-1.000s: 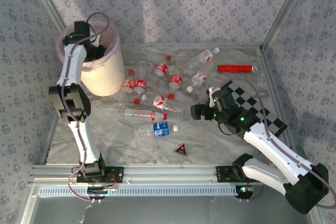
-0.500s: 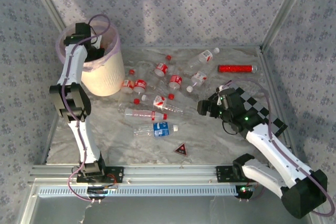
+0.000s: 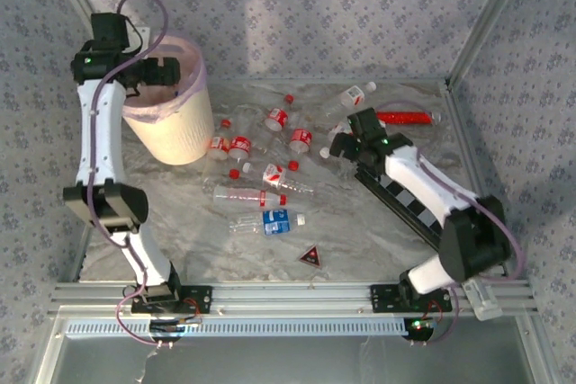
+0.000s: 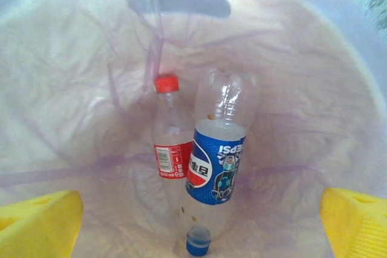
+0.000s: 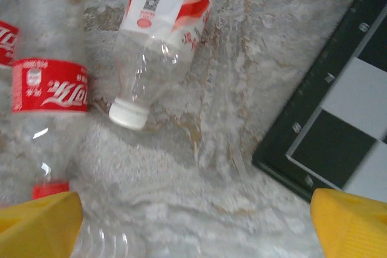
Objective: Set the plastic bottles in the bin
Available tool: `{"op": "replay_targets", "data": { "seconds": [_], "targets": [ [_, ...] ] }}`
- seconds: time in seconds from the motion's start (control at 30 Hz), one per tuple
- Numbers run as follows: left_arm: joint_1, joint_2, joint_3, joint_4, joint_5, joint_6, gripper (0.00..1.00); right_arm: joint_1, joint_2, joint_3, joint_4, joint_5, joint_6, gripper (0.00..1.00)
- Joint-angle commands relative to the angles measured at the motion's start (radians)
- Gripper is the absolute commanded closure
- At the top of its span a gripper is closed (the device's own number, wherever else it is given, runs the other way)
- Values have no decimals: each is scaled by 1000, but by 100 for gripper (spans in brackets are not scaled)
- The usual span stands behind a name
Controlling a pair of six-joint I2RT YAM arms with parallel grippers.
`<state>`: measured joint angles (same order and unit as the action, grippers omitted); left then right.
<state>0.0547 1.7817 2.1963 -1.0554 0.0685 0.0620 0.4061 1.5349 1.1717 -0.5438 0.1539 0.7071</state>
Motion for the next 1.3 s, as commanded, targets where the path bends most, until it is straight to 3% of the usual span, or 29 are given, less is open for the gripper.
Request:
{"op": "replay_targets", "data": {
  "seconds": [0.0, 0.17, 0.3, 0.5, 0.67, 0.93, 1.13, 1.27],
  "targets": [
    [-53, -165, -106, 3, -65, -5, 0, -20, 133, 134, -23, 29, 36, 2],
    [-298, -441, -453, 117, -171, -65, 0, -27, 295, 258, -5, 17, 69, 0],
    [-490, -628, -767, 279, -132, -244, 0, -40, 405, 336, -49, 34, 140, 0],
    [-672, -694, -1040, 500, -89, -442, 0, -47, 512, 398, -9, 27, 154, 0],
    [-691, -699, -1254, 839, 76, -628, 0, -52, 578, 432, 1, 15, 166, 0],
    [-707, -637, -1292, 917, 103, -684, 0, -56, 605, 437, -6, -2, 152, 7],
    [-708, -619, -1300, 942, 119, -717, 0, -50, 533, 393, -15, 19, 134, 25],
    [-704, -615, -1331, 1089, 202, -807, 0, -54, 479, 367, -42, 22, 104, 33]
  ]
}}
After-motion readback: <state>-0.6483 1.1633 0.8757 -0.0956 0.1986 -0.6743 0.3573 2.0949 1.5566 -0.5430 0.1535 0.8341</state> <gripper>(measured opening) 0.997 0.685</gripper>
